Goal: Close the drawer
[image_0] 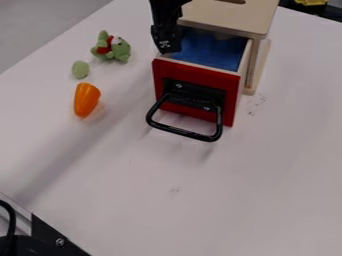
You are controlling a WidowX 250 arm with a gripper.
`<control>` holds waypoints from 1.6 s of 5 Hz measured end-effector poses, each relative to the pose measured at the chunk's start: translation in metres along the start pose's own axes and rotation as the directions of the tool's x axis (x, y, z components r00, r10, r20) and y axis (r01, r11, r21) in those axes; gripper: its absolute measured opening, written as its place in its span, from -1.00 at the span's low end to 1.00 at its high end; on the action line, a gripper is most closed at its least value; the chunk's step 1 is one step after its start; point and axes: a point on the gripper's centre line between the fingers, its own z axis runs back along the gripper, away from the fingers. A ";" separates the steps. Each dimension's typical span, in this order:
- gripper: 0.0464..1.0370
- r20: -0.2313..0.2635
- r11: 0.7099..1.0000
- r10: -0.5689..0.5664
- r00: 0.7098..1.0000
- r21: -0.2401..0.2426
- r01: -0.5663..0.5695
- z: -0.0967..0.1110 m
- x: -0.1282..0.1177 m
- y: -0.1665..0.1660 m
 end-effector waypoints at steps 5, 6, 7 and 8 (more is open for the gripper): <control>0.93 -0.073 0.897 0.440 0.895 0.087 -0.434 0.044 -0.001 -0.051; 0.93 -0.151 0.805 0.593 0.791 0.073 -0.589 0.039 0.012 -0.073; 0.93 -0.198 0.732 0.671 0.715 0.021 -0.681 0.021 0.031 -0.083; 0.93 -0.206 0.652 0.741 0.640 -0.010 -0.758 0.001 0.037 -0.086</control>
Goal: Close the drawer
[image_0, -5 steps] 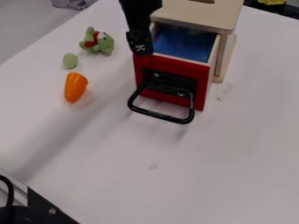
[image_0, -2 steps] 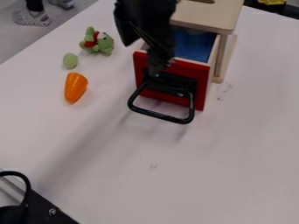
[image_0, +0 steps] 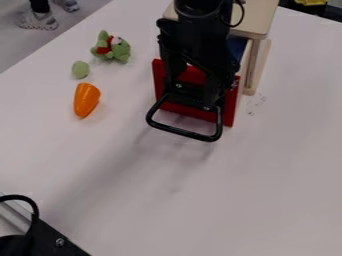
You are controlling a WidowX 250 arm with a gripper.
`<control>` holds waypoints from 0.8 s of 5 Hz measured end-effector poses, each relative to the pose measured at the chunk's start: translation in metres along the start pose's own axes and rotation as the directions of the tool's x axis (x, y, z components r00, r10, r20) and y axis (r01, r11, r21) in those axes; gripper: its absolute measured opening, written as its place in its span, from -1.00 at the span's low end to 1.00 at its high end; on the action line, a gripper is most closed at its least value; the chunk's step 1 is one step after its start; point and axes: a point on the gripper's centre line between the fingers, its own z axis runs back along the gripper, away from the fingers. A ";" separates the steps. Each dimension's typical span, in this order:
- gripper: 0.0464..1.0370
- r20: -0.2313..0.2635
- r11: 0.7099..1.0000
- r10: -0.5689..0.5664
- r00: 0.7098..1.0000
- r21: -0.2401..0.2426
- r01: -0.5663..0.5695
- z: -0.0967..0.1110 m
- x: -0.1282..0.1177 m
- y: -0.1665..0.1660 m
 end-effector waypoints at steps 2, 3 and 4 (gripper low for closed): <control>0.93 0.015 0.965 0.261 0.965 0.009 -0.261 -0.018 0.002 0.006; 0.93 0.017 0.938 0.343 0.939 0.039 -0.343 -0.026 0.002 0.011; 0.93 0.003 0.923 0.382 0.924 0.060 -0.381 -0.034 0.006 0.013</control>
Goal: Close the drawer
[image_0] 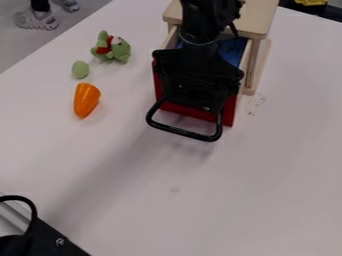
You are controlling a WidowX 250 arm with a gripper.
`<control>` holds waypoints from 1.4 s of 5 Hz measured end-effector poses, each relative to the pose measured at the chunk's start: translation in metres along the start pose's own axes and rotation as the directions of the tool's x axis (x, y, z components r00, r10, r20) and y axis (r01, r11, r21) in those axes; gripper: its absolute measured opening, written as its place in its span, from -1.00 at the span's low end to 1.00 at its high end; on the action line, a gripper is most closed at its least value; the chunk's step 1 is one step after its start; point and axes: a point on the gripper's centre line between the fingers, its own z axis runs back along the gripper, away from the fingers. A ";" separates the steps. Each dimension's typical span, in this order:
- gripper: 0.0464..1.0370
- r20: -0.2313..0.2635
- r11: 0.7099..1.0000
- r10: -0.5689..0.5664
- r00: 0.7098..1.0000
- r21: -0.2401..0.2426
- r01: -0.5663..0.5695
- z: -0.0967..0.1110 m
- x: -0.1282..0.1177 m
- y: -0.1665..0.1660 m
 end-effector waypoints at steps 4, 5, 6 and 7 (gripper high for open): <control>0.93 0.041 0.993 0.115 0.993 0.010 -0.115 -0.009 0.062 0.012; 0.93 0.062 0.993 0.121 0.991 0.006 -0.122 -0.007 0.077 0.015; 0.93 0.080 0.994 0.105 0.991 0.001 -0.105 -0.011 0.092 0.013; 0.93 0.054 0.995 0.094 0.994 0.013 -0.095 -0.026 0.096 0.011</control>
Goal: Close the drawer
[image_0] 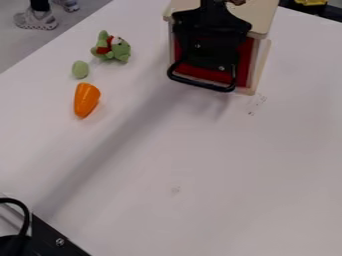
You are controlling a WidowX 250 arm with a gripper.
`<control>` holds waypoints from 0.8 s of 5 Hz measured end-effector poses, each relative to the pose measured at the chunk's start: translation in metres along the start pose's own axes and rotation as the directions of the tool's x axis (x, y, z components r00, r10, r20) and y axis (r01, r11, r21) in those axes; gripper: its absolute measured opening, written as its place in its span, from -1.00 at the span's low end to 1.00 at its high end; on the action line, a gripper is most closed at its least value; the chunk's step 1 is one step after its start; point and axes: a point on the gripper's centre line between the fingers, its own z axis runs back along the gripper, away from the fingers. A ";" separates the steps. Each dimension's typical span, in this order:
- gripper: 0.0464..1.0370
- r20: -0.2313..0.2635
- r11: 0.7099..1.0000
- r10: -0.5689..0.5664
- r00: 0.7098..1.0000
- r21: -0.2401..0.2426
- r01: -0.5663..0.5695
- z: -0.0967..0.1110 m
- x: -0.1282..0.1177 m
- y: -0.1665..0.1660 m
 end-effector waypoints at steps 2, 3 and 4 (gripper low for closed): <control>0.93 0.000 1.000 -0.028 1.000 -0.002 0.028 0.001 0.002 0.000; 0.93 0.070 0.999 -0.012 0.997 -0.052 0.015 0.038 0.001 0.001; 0.93 0.092 0.998 -0.016 0.996 -0.060 0.022 0.073 -0.012 0.009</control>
